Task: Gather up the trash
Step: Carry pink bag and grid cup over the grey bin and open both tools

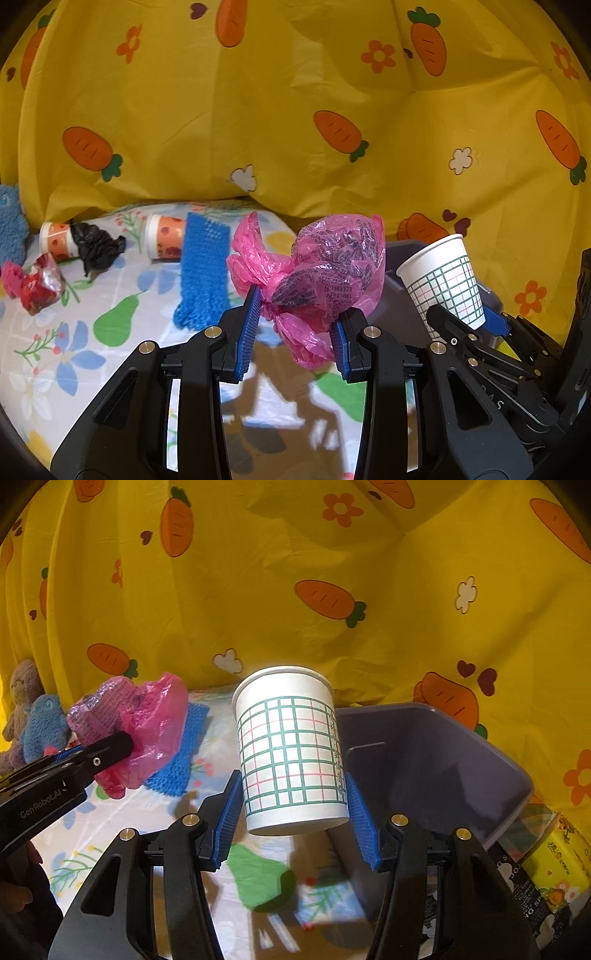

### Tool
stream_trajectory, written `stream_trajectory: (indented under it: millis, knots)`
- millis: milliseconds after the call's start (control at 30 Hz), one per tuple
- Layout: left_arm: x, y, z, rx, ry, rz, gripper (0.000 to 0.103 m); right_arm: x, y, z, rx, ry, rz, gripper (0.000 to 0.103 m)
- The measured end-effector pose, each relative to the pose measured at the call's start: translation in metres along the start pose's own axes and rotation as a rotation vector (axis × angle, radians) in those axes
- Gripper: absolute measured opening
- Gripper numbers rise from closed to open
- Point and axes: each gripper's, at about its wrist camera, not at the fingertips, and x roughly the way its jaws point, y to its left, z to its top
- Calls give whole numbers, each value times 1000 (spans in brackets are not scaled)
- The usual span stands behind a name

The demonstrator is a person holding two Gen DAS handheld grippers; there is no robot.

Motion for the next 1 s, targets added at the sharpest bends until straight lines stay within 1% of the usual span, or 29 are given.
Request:
stream_trajectory:
  millis: [67,167,333,567,1000]
  knots:
    - [8,-15,6,14,11,-43,35,-1,-17,2,22,-12,-57,54]
    - [21,-37,13,39,23,-98,35,0,-39,2,55,-14,-121,54]
    - [42,-69,21,70,50,-169,35,6,-65,2,98,-3,-177,54]
    - [70,-94,21,103,88,-210,35,13,-81,0,128,17,-210,55]
    - [96,-110,18,108,130,-258,35,21,-97,0,149,27,-224,55]
